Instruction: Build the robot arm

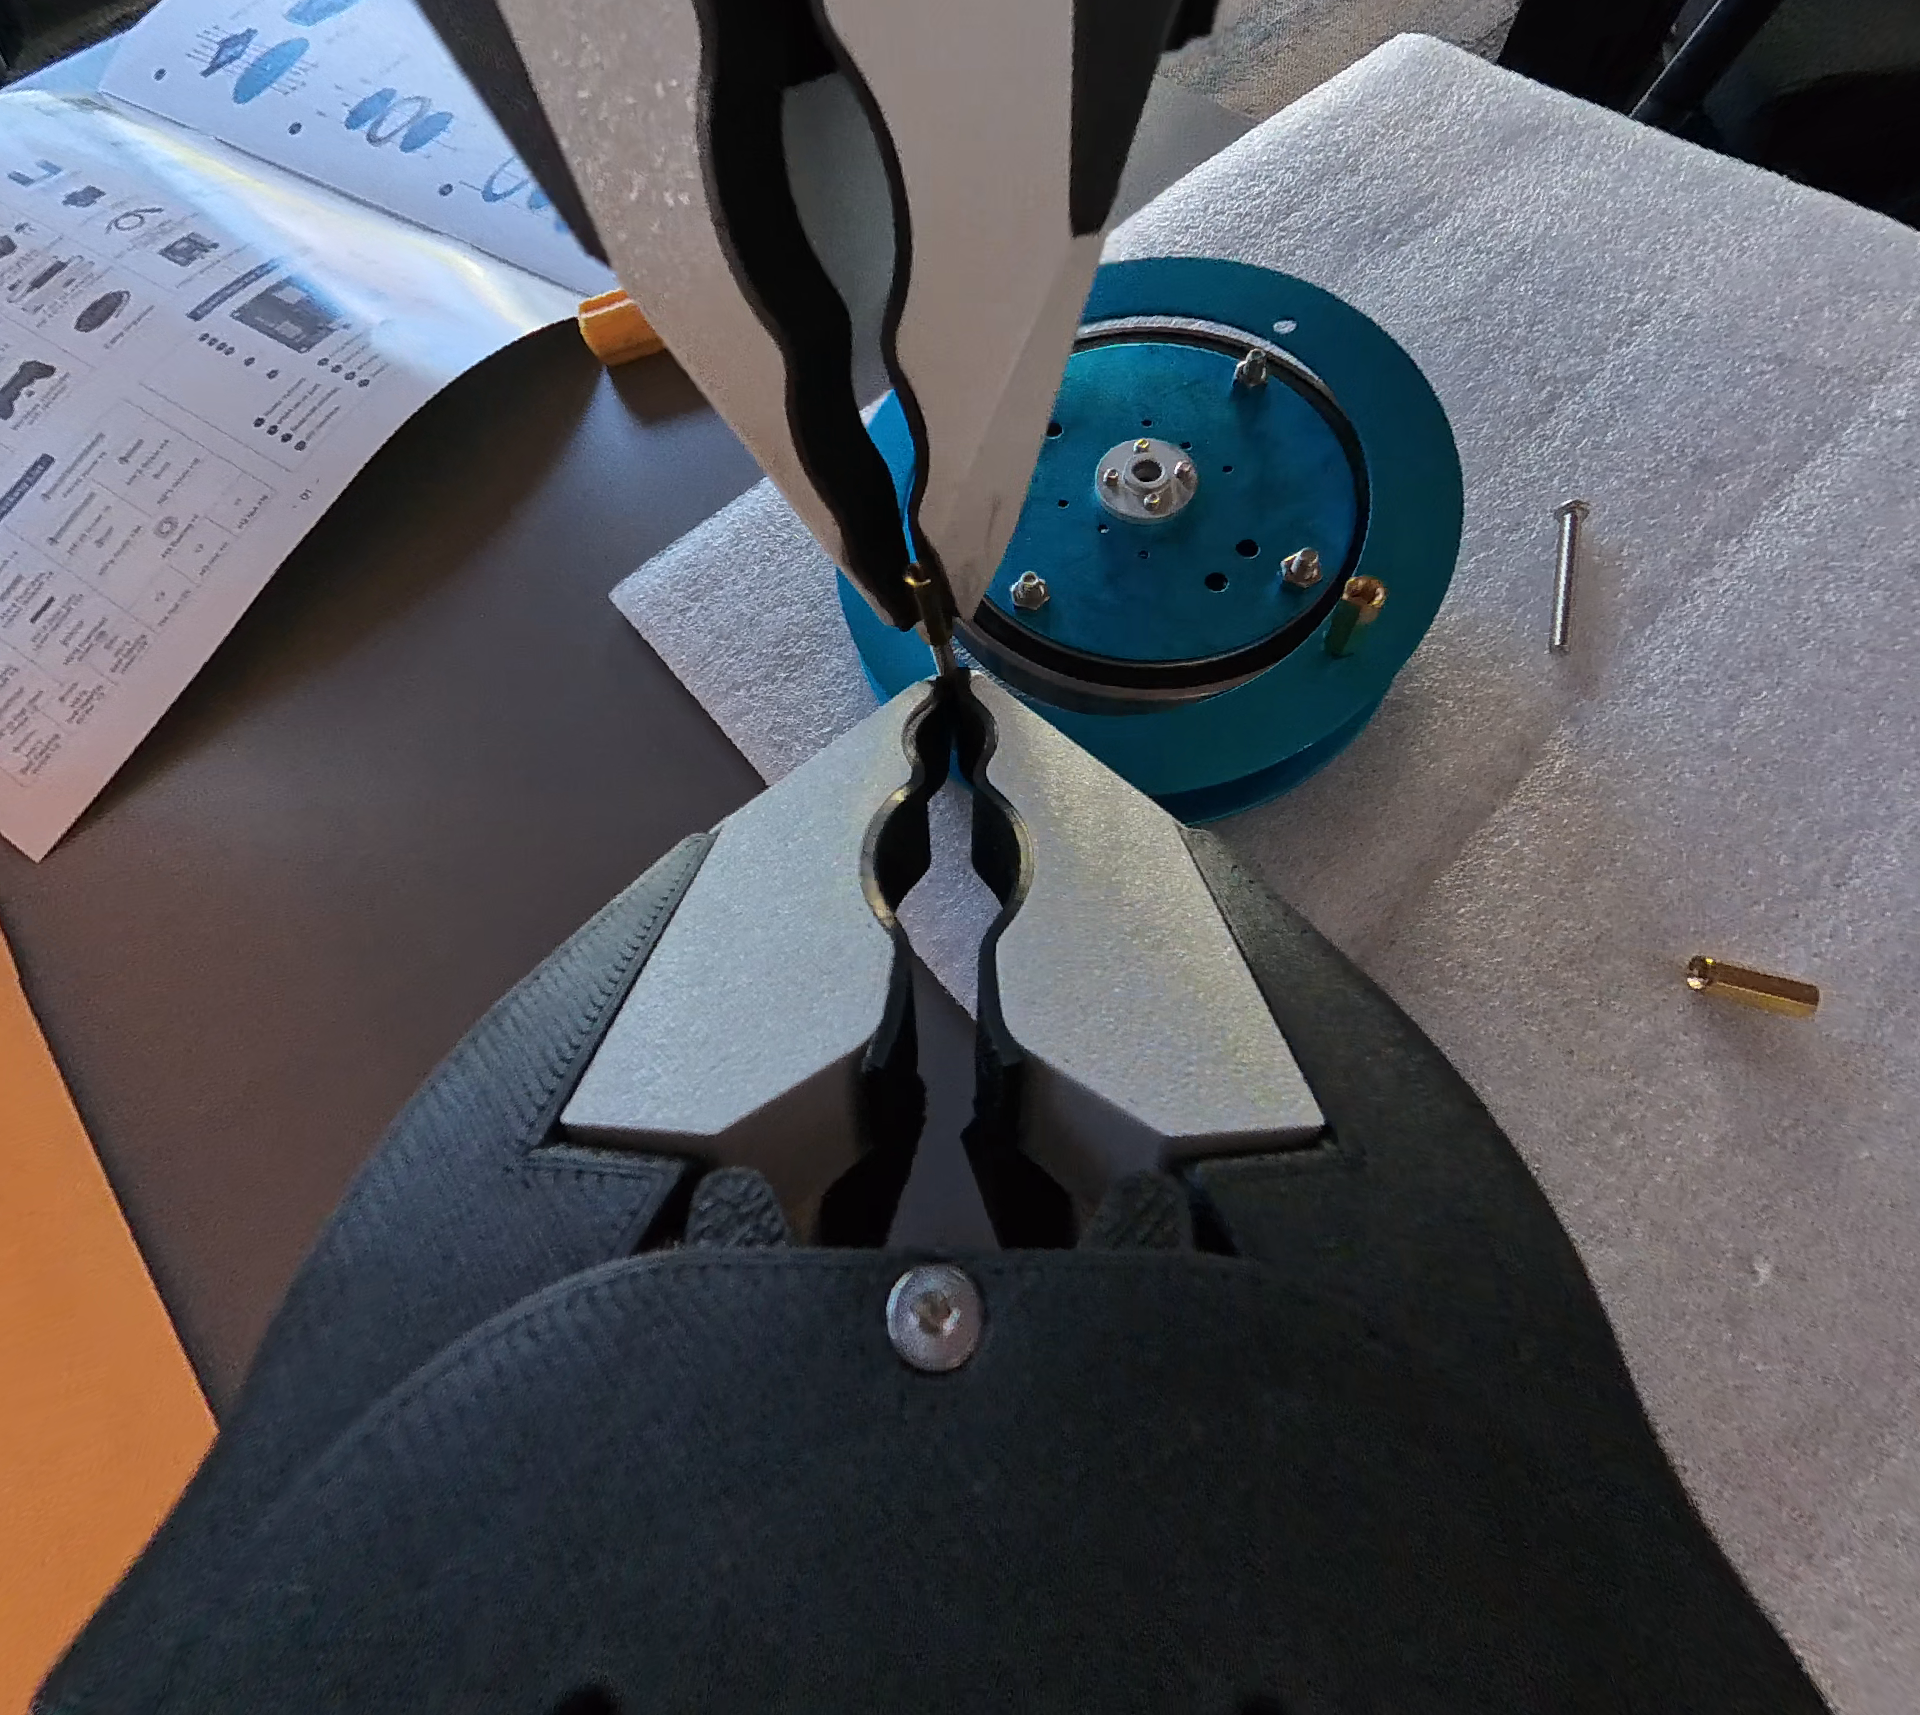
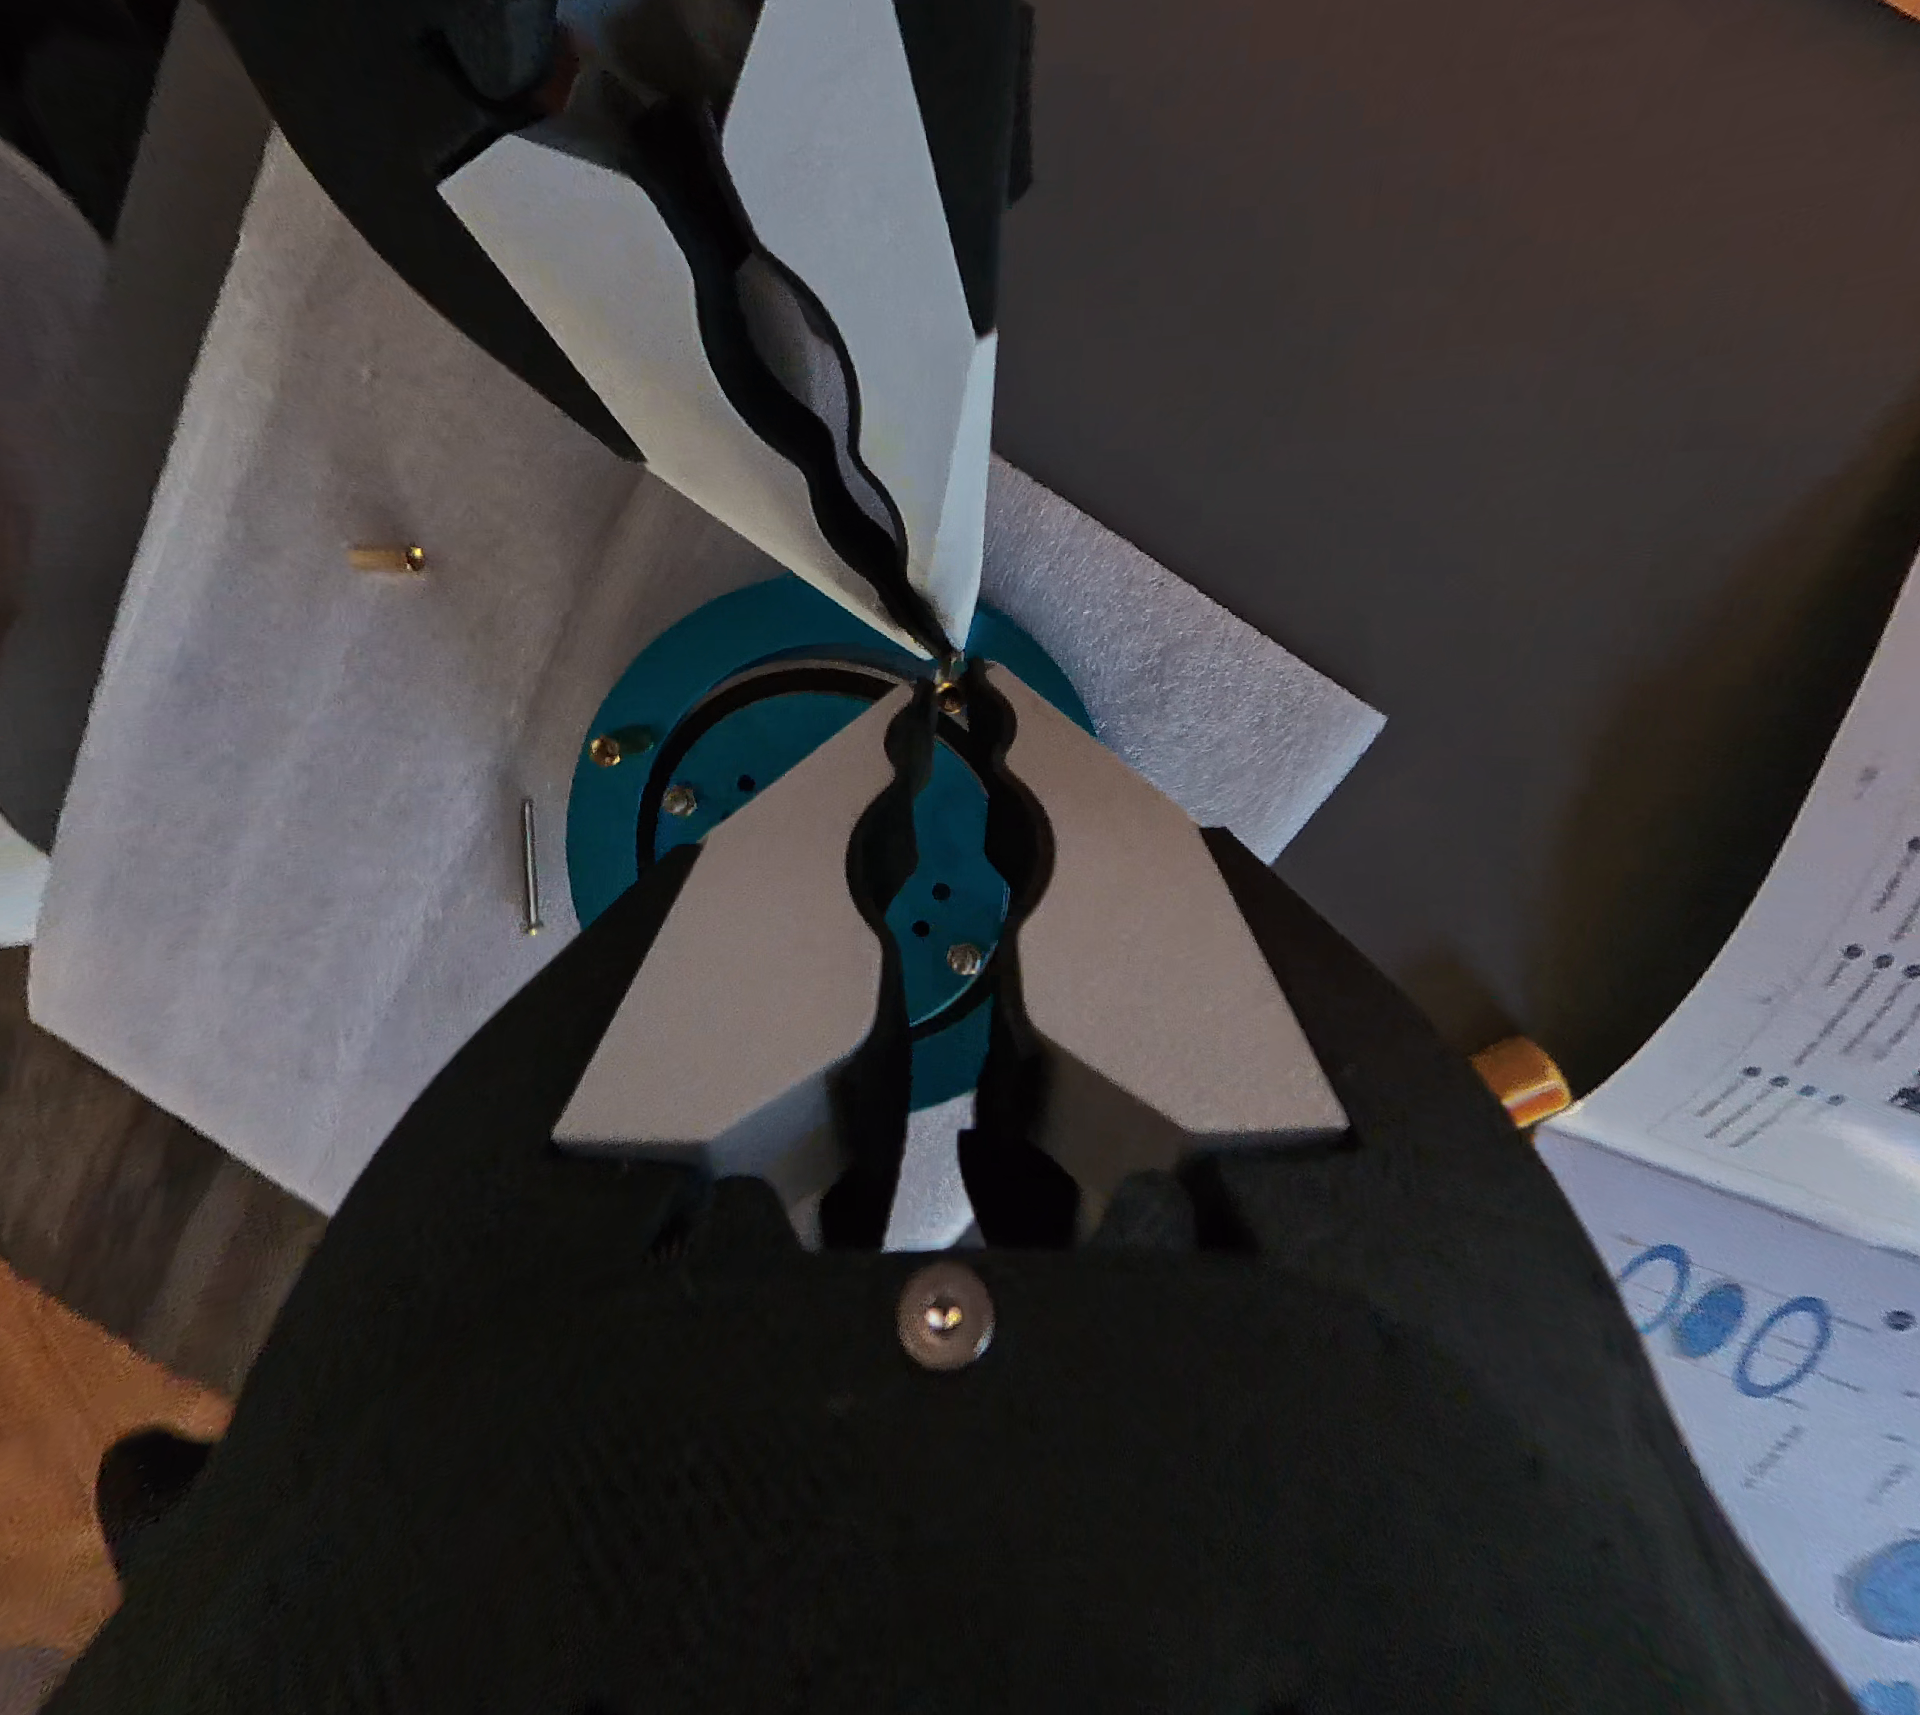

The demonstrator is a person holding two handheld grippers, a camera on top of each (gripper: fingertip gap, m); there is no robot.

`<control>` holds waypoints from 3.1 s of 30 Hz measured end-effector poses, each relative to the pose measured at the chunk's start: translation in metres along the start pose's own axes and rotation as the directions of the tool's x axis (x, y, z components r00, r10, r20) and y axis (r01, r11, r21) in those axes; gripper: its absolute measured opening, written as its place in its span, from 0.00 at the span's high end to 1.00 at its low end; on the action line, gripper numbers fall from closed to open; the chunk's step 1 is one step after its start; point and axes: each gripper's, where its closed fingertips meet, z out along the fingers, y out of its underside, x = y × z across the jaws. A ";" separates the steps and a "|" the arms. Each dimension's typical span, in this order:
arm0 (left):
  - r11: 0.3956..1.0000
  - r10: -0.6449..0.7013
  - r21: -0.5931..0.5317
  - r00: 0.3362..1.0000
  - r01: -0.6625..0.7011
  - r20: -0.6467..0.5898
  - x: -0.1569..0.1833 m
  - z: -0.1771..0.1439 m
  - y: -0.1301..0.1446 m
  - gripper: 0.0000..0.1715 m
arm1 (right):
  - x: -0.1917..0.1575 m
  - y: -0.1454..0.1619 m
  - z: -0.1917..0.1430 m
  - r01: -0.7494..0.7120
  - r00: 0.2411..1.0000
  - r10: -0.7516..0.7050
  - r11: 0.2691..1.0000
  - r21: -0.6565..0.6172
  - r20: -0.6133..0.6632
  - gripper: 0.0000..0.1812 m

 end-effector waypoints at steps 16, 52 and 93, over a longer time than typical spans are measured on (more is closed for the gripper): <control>0.999 -0.051 0.001 0.999 0.051 0.002 -0.005 0.001 0.000 0.97 | 0.003 -0.006 0.002 -0.065 0.996 0.064 0.998 0.018 0.059 0.97; 0.988 -0.150 0.028 0.989 0.150 0.015 -0.016 -0.008 0.002 0.90 | 0.013 0.028 -0.048 -0.303 0.866 0.478 0.734 0.608 -0.146 0.81; 0.978 -0.177 0.102 0.982 0.182 -0.063 -0.008 -0.010 -0.013 0.89 | 0.010 -0.006 -0.027 -0.284 0.924 0.351 0.896 0.341 -0.154 0.86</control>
